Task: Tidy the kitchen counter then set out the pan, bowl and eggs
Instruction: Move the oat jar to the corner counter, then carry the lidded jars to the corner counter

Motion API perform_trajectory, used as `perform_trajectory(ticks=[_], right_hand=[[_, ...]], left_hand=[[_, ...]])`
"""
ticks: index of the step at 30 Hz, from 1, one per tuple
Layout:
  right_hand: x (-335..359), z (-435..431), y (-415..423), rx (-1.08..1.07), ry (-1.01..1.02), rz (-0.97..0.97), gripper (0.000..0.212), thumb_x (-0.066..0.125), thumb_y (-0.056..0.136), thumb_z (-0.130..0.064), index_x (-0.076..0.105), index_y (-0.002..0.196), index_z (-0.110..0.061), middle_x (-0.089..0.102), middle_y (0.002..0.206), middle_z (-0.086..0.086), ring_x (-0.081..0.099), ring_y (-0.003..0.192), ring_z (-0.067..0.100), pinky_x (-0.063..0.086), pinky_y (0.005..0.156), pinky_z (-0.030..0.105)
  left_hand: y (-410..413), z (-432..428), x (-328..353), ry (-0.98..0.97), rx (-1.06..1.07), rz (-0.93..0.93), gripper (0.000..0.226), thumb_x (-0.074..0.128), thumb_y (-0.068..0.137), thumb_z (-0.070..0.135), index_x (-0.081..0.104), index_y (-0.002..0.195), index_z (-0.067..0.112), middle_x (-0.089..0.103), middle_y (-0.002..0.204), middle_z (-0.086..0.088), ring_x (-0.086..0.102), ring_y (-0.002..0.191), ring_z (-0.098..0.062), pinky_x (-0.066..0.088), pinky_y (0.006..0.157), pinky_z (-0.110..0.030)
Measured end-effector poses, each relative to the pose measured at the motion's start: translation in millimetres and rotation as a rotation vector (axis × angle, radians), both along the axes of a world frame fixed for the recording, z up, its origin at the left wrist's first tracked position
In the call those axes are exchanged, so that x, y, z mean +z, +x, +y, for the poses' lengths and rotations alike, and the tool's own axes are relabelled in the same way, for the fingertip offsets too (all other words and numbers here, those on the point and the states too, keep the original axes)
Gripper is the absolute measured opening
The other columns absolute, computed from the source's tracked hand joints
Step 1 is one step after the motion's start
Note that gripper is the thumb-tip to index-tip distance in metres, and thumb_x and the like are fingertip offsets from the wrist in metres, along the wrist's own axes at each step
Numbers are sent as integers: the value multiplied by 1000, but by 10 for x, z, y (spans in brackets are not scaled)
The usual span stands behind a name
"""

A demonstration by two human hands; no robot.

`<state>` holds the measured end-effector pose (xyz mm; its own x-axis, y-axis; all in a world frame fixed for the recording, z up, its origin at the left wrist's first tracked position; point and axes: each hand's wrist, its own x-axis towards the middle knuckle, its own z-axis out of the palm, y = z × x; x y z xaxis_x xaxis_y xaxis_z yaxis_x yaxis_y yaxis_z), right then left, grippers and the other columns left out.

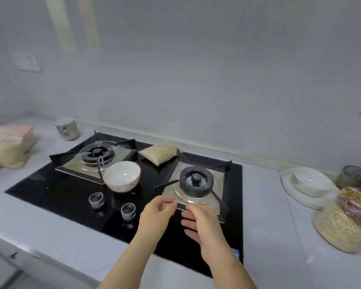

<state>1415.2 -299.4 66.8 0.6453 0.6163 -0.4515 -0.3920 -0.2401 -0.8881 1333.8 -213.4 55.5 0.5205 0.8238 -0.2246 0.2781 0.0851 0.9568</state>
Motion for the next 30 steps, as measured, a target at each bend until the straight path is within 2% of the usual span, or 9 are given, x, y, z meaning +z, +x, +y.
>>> perform_trajectory(ticks=[5,8,10,20,25,30], right_hand=[[-20,446,-577,123,-5,35,12,50,95,-18,59,102,-17,66,101,5,63,94,19,50,83,33],[-87,622,-824,206,-23,44,10,50,94,-18,60,98,-19,66,101,6,64,92,20,51,76,31],[-129,733,-939,250,-29,47,11,50,94,-18,60,99,-17,66,100,6,64,90,19,51,75,30],[-154,1227,-1404,534,-38,99,13,48,95,-16,60,93,-16,67,96,5,64,85,18,51,76,31],[-210,1547,-1684,646,-44,73,15,47,96,-18,59,104,-13,65,99,5,63,88,17,50,76,31],[-193,2101,-2221,732,-40,56,15,47,97,-18,58,104,-13,64,99,6,62,89,20,49,77,33]], left_hand=[[-680,304,-35,-46,175,-17,10,60,88,18,65,95,23,68,83,1,64,92,-17,51,92,-36],[-959,393,-69,-52,247,-23,9,59,89,17,64,95,19,68,85,-3,62,82,-14,49,80,-32],[-1107,423,-80,-55,305,-22,8,58,89,17,63,94,21,67,85,-1,62,83,-14,48,76,-28],[-1675,619,-123,-90,605,-6,12,54,92,17,62,100,20,66,95,-1,64,90,-13,51,79,-27],[-1995,862,-154,-89,703,-16,14,53,92,19,62,103,20,66,97,0,64,91,-13,51,81,-28],[-2517,1347,-161,-81,772,-68,10,54,92,19,62,96,24,67,94,1,65,89,-12,52,78,-26]])
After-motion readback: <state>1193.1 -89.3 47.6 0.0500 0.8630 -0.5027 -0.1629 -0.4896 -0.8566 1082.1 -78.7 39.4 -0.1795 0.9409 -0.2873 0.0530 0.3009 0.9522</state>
